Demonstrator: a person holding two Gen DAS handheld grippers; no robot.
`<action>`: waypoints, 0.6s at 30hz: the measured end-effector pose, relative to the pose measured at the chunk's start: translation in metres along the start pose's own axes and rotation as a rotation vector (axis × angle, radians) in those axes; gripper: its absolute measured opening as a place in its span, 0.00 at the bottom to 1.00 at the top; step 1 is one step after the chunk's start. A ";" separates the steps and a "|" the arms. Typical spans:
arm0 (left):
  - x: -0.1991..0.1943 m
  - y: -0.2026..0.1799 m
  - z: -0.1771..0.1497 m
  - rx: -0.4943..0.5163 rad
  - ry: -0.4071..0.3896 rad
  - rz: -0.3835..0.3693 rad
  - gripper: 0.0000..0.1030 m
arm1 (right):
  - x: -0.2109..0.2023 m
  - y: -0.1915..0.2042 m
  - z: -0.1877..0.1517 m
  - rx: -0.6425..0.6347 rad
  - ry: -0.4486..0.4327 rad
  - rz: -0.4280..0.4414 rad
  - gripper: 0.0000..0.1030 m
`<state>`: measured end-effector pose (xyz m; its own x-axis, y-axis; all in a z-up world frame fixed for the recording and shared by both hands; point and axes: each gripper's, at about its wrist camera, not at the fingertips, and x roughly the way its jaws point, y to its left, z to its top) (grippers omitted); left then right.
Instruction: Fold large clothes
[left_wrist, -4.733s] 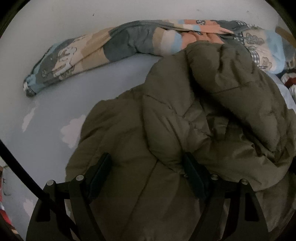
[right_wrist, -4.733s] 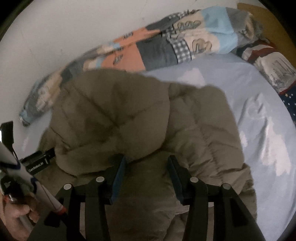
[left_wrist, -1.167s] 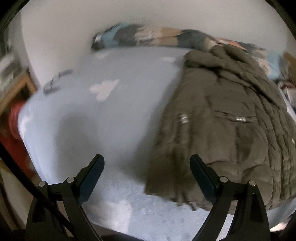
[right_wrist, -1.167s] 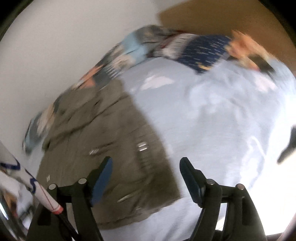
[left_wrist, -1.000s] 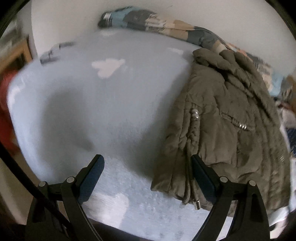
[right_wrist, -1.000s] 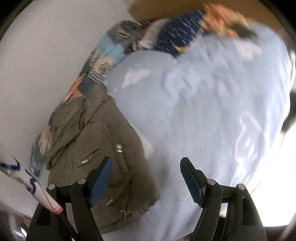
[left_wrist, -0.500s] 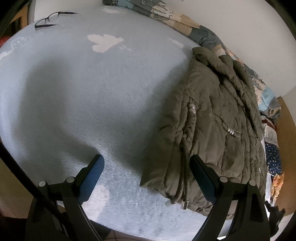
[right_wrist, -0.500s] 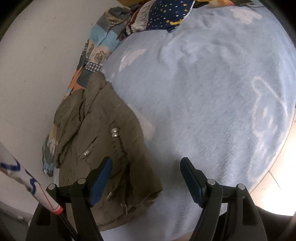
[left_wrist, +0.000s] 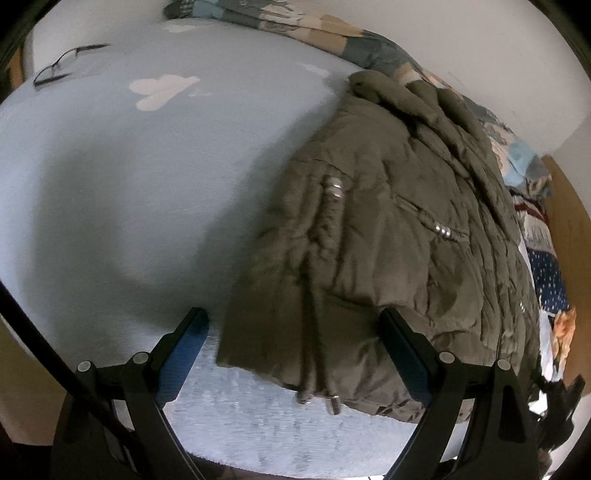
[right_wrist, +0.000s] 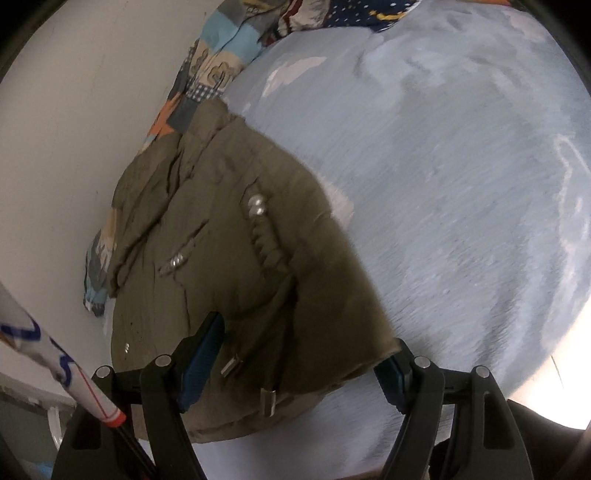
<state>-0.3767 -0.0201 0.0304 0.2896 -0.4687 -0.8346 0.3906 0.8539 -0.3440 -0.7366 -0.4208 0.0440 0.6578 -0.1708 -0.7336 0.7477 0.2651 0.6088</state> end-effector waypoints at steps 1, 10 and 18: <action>-0.001 -0.001 -0.001 0.011 -0.002 -0.002 0.90 | 0.001 0.003 -0.001 -0.013 0.002 -0.007 0.79; -0.006 -0.036 -0.010 0.207 -0.090 0.103 0.90 | -0.006 0.023 0.000 -0.114 -0.050 -0.004 0.59; 0.008 -0.045 -0.016 0.264 -0.101 0.182 0.90 | 0.015 0.020 -0.002 -0.128 -0.005 -0.082 0.61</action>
<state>-0.4062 -0.0588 0.0321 0.4555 -0.3456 -0.8204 0.5334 0.8438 -0.0593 -0.7118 -0.4165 0.0445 0.5961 -0.2014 -0.7773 0.7812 0.3693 0.5034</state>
